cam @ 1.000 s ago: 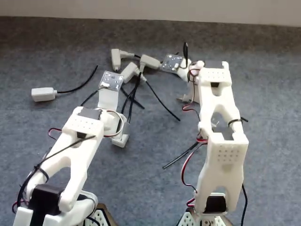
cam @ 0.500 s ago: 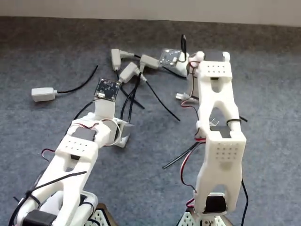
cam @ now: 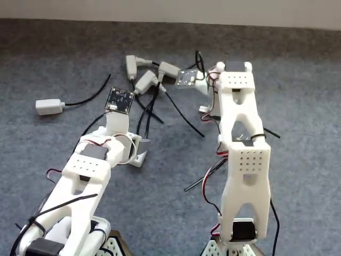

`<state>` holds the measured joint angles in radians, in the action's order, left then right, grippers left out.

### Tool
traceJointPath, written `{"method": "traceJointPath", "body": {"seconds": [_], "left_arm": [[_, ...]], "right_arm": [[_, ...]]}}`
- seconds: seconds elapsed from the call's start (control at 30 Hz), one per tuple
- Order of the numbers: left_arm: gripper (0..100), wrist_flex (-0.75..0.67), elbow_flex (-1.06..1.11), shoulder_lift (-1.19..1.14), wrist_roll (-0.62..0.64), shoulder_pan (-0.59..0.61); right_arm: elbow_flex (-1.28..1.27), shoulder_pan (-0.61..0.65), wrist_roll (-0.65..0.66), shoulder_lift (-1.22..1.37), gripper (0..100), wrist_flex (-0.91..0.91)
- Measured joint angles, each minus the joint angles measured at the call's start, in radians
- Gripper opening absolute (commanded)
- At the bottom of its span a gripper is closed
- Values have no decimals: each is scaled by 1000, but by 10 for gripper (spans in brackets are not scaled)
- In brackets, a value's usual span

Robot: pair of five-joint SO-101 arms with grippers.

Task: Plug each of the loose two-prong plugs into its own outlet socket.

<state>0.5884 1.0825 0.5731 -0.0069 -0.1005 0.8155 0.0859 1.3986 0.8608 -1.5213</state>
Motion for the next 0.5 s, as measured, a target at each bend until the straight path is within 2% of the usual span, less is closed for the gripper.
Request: {"method": "traceJointPath", "body": {"seconds": [0.33,0.5], "left_arm": [[295,-14,0,0,0,0],[295,-20,0,0,0,0]], "right_arm": [[190,43,12,173,133,8],[279,40,14,250,9,12]]}}
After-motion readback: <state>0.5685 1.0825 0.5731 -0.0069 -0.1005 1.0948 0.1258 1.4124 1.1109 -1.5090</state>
